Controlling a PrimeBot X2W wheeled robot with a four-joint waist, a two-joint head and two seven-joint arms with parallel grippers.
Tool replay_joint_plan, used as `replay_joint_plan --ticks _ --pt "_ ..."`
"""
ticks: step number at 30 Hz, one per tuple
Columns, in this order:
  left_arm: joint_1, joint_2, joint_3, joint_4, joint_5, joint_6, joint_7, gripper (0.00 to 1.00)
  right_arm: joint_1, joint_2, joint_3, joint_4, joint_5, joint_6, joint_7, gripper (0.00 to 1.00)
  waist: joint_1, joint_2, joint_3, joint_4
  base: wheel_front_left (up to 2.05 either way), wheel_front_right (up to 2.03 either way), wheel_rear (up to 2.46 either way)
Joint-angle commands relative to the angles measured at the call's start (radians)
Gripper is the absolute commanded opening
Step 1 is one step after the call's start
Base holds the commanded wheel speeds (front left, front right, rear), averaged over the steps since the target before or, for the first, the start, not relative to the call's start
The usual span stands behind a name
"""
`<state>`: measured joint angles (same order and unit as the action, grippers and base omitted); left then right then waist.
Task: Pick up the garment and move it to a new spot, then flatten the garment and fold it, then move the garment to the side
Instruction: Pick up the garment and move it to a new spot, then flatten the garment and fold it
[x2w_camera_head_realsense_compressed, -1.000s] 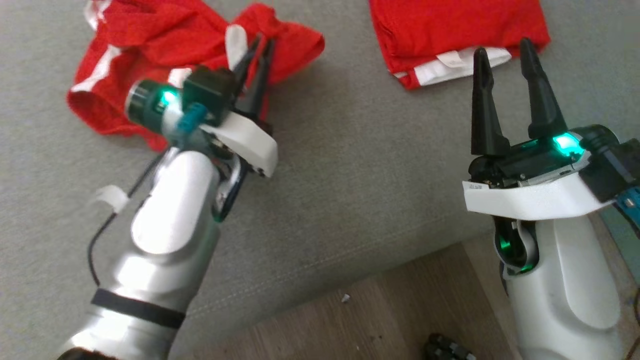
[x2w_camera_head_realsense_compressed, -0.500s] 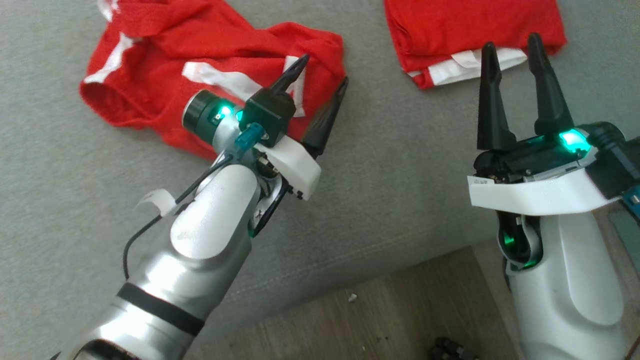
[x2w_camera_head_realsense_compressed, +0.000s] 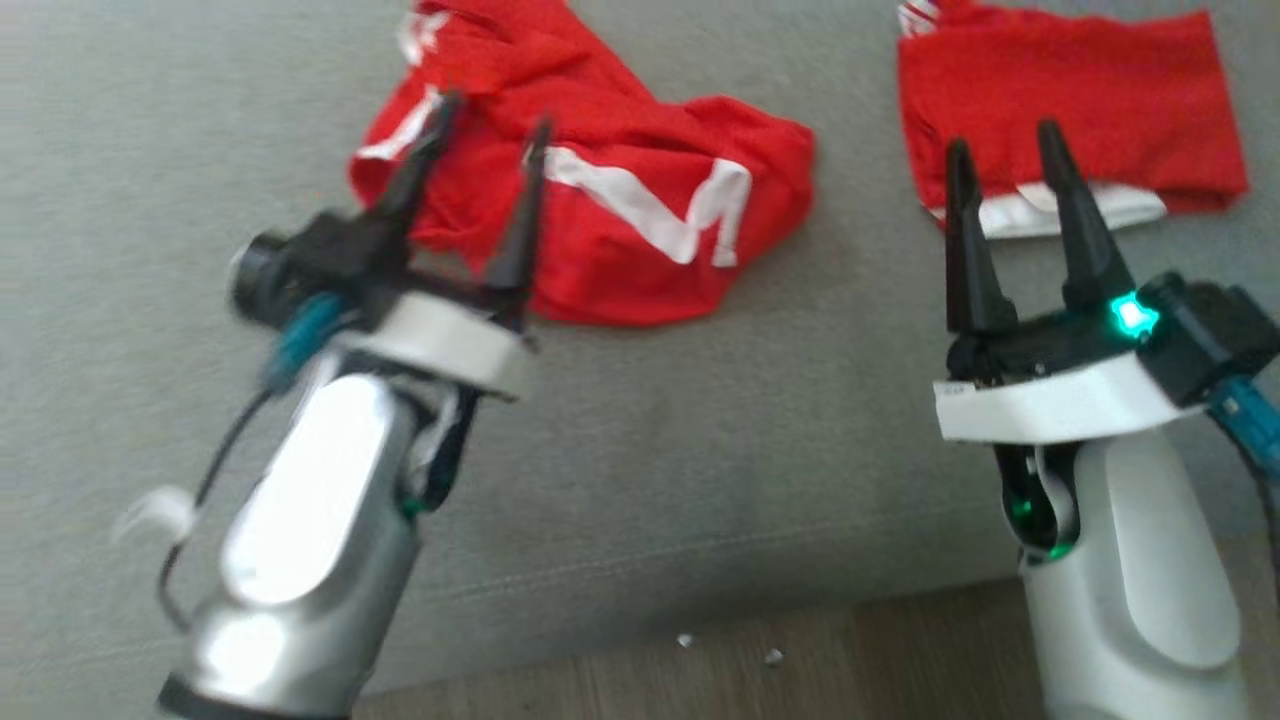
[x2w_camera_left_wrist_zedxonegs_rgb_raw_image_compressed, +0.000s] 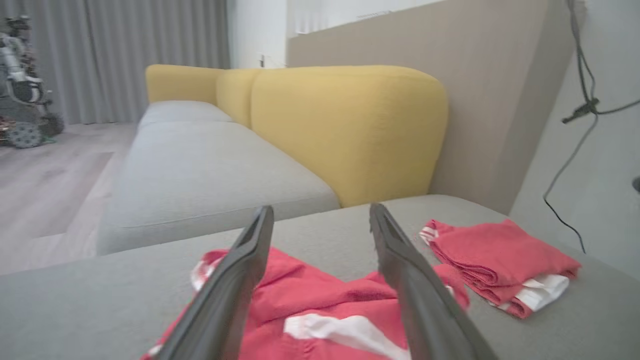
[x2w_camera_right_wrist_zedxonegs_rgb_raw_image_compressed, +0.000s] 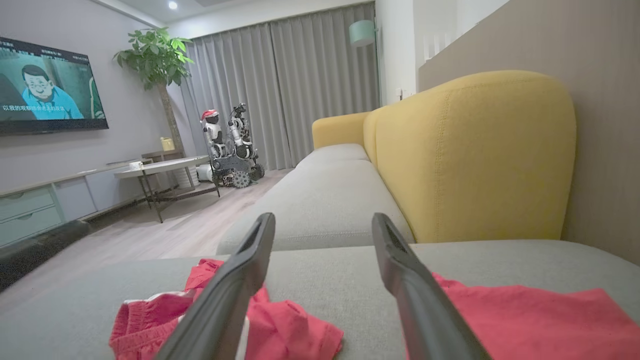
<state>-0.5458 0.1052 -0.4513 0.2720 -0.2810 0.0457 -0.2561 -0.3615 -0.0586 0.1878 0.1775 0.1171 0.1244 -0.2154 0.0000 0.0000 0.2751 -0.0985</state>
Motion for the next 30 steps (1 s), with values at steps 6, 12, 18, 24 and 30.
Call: replay_joint_plan --ticks 6,12,18,24,30 --pt "0.136 0.033 0.158 -0.142 -0.009 -0.001 -0.006 1.00 0.060 0.008 -0.008 -0.016 -0.021 0.006 0.014 1.00 0.0000 0.0000 -0.081 0.097 0.00 0.00 0.00" --pt "0.294 -0.002 0.287 -0.218 -0.008 -0.030 -0.006 1.00 0.108 0.008 -0.018 -0.003 -0.034 0.006 0.021 1.00 0.0000 0.0000 -0.116 0.137 0.00 0.00 0.00" --pt "0.390 -0.039 0.374 -0.232 0.001 -0.076 -0.006 1.00 0.127 0.008 -0.026 0.006 -0.037 0.006 0.026 1.00 0.0000 0.0000 -0.131 0.145 0.00 0.00 0.00" --pt "0.396 -0.052 0.405 -0.224 0.011 -0.107 -0.006 1.00 0.120 0.008 -0.016 0.006 -0.037 0.006 0.032 1.00 0.0000 0.0000 -0.125 0.125 0.00 0.00 0.00" --pt "0.357 -0.054 0.376 -0.127 0.012 -0.139 -0.006 1.00 0.110 0.008 -0.002 0.005 -0.032 0.006 0.028 1.00 0.0000 0.0000 -0.096 0.080 0.00 0.00 0.00"
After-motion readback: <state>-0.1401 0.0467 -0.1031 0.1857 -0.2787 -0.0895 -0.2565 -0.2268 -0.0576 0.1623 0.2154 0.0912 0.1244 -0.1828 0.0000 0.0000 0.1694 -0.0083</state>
